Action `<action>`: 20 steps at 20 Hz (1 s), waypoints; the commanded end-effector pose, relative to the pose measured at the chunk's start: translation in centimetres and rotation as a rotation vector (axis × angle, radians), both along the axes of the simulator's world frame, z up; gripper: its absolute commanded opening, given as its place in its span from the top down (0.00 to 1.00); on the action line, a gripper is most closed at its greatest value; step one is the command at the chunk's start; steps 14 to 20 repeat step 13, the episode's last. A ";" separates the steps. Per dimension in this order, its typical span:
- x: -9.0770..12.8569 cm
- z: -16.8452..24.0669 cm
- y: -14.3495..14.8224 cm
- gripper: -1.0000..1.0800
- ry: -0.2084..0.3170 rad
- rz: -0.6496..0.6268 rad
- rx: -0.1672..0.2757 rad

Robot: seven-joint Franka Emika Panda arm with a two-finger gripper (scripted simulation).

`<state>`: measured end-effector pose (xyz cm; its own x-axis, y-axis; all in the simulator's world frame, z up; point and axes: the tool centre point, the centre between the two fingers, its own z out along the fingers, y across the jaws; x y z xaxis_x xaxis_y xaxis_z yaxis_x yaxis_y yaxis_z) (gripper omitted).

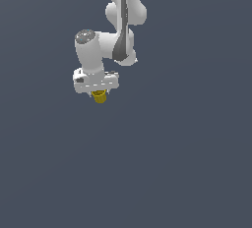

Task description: Pick up the object and move it to a goal position.

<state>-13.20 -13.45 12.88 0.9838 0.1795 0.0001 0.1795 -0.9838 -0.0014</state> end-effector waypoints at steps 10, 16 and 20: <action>-1.7 3.2 -6.5 1.00 0.000 0.002 -0.001; -1.8 3.4 -6.8 1.00 0.000 0.002 -0.001; -1.8 3.4 -6.8 1.00 0.000 0.002 -0.001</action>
